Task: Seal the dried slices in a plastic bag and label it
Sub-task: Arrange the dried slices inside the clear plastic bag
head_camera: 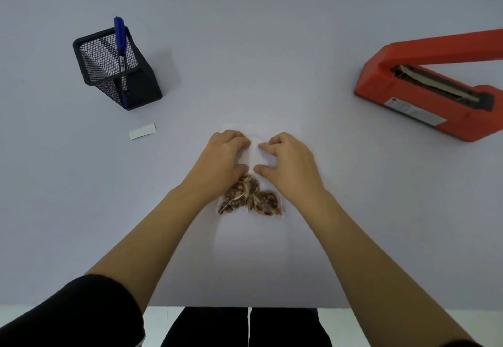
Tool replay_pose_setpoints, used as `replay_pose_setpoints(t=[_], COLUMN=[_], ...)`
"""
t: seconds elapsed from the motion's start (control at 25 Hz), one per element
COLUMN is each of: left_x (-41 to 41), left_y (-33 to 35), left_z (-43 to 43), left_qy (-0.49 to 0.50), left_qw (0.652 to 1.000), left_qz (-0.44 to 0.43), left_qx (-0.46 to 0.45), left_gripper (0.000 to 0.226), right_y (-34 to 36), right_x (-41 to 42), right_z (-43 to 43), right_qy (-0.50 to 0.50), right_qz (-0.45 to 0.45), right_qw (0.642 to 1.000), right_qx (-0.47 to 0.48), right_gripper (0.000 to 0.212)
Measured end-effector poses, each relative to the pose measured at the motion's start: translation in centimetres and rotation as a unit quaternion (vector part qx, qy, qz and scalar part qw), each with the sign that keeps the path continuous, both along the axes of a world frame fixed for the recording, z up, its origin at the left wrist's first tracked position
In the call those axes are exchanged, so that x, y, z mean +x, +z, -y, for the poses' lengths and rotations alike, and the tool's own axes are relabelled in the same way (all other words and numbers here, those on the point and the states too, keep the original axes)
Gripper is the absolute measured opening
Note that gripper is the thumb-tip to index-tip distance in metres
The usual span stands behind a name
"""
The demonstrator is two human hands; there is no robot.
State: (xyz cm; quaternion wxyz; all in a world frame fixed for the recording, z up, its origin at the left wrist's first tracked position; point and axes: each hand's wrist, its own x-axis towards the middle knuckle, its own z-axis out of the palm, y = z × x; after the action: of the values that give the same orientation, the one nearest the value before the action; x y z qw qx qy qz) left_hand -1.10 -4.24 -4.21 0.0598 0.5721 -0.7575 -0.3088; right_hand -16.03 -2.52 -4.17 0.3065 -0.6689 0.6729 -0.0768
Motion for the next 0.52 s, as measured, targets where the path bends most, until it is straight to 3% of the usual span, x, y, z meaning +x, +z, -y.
replay_pose_setpoints(t=[0.2, 0.52], left_x=[0.1, -0.9], left_y=[0.2, 0.4], left_z=[0.5, -0.6], left_qy=[-0.009, 0.146], left_qw=[1.000, 0.988], left_qz=[0.004, 0.020], left_qx=[0.023, 0.054], left_gripper=[0.063, 0.060], right_y=[0.3, 0.3], right_x=[-0.2, 0.4], right_z=[0.6, -0.3], right_qy=[0.001, -0.122], right_qz=[-0.018, 0.010], right_qw=[1.000, 0.992], right_qx=[0.010, 0.037], right_gripper=[0.065, 0.081])
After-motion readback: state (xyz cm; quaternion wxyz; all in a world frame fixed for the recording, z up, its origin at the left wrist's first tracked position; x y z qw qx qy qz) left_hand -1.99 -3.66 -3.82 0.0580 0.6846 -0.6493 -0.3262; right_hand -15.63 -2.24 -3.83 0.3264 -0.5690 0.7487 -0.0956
